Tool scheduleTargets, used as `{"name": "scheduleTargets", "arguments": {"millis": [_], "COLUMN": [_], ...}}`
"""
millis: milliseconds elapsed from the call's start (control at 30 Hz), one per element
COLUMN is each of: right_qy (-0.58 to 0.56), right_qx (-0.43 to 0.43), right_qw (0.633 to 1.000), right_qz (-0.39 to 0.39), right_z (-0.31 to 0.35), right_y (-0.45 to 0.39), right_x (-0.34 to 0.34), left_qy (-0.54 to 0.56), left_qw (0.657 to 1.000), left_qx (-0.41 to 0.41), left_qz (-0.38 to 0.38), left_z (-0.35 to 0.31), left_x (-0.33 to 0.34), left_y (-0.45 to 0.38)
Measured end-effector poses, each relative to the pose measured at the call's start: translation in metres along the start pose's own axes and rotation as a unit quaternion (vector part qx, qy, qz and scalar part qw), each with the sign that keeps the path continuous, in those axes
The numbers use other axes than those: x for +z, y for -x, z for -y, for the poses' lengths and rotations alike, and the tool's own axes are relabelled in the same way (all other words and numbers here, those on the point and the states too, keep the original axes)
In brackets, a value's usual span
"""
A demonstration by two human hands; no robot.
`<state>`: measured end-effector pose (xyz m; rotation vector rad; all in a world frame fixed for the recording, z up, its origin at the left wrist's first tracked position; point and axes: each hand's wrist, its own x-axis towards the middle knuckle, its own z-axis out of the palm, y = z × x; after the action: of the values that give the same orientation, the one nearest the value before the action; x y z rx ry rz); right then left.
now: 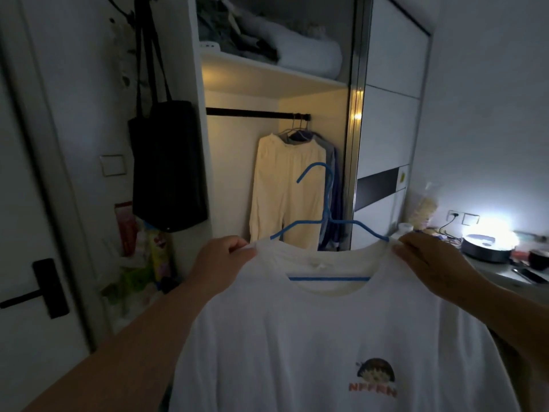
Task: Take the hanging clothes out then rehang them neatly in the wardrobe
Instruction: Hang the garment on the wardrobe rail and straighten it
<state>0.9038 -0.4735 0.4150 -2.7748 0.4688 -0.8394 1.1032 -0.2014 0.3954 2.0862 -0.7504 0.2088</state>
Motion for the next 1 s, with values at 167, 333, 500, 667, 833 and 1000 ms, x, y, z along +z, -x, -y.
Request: {"name": "scheduleTargets", "arguments": {"millis": [167,333,500,667,833,1000], "right_qy": [0.004,-0.006,-0.012,-0.026,-0.015,-0.021], "right_qx": [-0.001,0.014,0.032,0.049,0.065,0.042], "right_qw": [1.0,1.0,0.999,0.998,0.998,0.998], "right_qz": [0.005,0.001,-0.003,0.009,0.012,0.031], "right_z": [-0.051,-0.089,-0.123,-0.154,-0.186,-0.21], "right_y": [-0.083,-0.145,-0.203,-0.27,-0.334,-0.399], "right_x": [0.014,0.044,0.069,0.088,0.107,0.133], "left_qy": [0.032,0.008,0.009,0.048,0.039,0.021], "left_qw": [0.999,0.999,0.997,0.995,0.994,0.993], "left_qx": [0.004,-0.001,0.008,0.01,0.001,-0.001], "left_qz": [-0.038,-0.044,-0.076,-0.086,-0.103,-0.115], "left_z": [-0.008,-0.007,-0.001,0.015,0.032,0.047], "left_x": [0.047,0.079,0.109,0.14,0.16,0.174], "left_y": [-0.086,-0.157,-0.232,-0.315,-0.387,-0.444]}}
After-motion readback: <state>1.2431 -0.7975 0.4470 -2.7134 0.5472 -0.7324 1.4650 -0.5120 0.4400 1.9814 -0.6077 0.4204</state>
